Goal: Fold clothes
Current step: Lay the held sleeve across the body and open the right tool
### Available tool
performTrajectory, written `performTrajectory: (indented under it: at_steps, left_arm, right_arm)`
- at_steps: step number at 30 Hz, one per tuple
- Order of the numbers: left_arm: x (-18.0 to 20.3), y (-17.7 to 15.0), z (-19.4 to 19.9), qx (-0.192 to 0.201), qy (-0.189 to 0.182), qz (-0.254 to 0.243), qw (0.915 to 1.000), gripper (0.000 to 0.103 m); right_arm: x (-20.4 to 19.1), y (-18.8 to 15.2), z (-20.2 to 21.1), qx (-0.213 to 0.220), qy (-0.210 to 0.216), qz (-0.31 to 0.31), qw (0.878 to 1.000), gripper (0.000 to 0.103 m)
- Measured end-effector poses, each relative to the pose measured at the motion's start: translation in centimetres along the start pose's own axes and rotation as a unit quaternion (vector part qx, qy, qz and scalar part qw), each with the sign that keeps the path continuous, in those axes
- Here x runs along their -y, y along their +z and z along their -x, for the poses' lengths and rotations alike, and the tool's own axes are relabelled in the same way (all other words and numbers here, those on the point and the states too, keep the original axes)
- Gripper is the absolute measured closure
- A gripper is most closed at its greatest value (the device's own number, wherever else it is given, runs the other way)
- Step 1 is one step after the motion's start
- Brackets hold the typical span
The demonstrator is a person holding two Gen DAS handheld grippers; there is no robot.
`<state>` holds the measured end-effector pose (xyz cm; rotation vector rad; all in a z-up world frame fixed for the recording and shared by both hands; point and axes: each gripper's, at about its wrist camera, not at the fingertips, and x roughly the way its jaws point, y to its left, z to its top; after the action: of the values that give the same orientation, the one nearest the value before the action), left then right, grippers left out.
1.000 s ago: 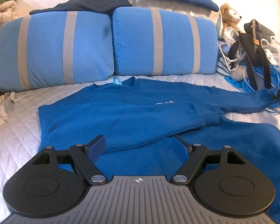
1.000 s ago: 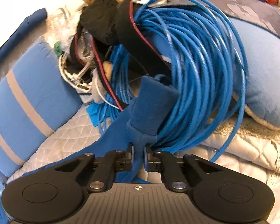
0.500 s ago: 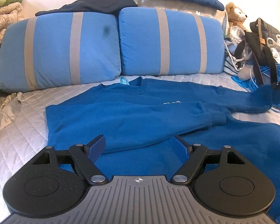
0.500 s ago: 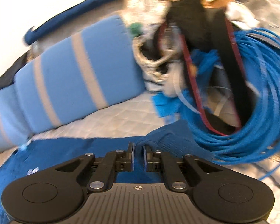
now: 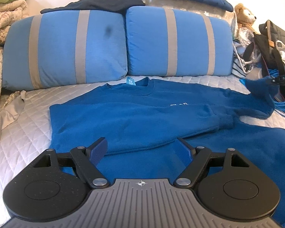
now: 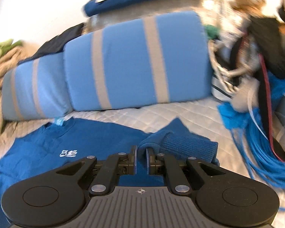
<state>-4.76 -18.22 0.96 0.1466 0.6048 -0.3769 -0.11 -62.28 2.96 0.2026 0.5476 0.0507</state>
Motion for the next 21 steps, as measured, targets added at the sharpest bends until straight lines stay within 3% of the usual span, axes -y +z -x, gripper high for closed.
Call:
performTrajectory:
  at_steps: [7, 11, 13, 15, 16, 18, 21]
  left_arm:
    - [-0.4, 0.0, 0.0, -0.001, -0.004, 0.010, 0.9999, 0.025]
    - [-0.5, 0.0, 0.1, 0.000, -0.003, 0.014, 0.9999, 0.025]
    - [-0.5, 0.0, 0.1, 0.000, -0.004, 0.015, 0.9999, 0.025]
    - [-0.6, 0.0, 0.1, 0.000, -0.007, 0.017, 0.9998, 0.025]
    - [-0.7, 0.0, 0.0, -0.002, -0.009, 0.018, 0.9998, 0.025]
    - [-0.8, 0.1, -0.1, -0.006, -0.013, 0.022, 0.9997, 0.025]
    - [-1.0, 0.2, -0.5, -0.014, -0.016, 0.029, 0.9993, 0.025]
  right_arm:
    - [-11.4, 1.1, -3.0, 0.000, 0.069, 0.138, 0.988, 0.092]
    - [-19.6, -0.8, -4.6, -0.030, 0.123, 0.255, 0.959, 0.089]
    - [-23.6, -2.7, -5.5, -0.071, 0.147, 0.329, 0.930, 0.078]
    - [-26.1, -4.7, -5.8, -0.105, 0.157, 0.392, 0.900, 0.050]
    - [-26.7, -5.4, -5.6, -0.108, 0.159, 0.414, 0.890, 0.045]
    - [-26.8, -5.9, -5.3, -0.113, 0.162, 0.426, 0.883, 0.040]
    - [-25.9, -5.7, -4.7, -0.121, 0.166, 0.410, 0.889, 0.036]
